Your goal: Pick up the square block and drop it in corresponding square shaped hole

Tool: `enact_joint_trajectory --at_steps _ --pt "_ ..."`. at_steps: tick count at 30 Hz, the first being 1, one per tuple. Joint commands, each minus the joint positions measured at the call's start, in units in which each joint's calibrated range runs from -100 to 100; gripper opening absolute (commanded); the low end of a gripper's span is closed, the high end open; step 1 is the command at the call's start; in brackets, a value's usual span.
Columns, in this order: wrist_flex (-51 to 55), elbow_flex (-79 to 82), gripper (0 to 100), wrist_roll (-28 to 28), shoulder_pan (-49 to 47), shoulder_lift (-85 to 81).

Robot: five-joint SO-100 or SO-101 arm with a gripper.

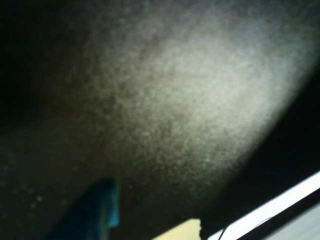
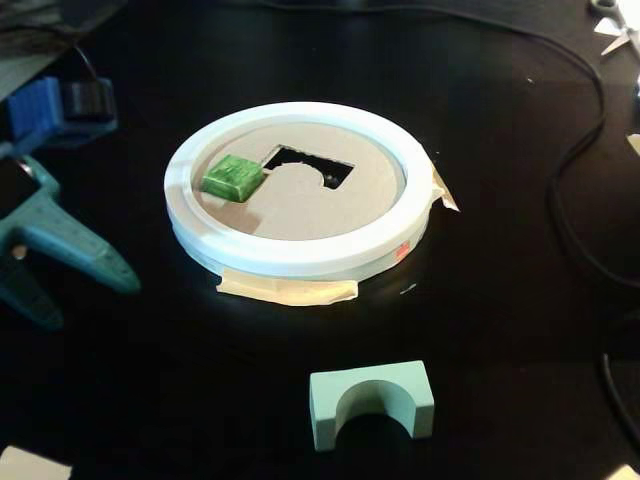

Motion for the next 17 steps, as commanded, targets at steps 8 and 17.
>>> enact_joint_trajectory --at_steps 8,17 --pt "-1.35 -0.13 100 0.20 -0.55 -0.61" --pt "-1.35 -0.13 100 0.20 -0.30 -0.61"
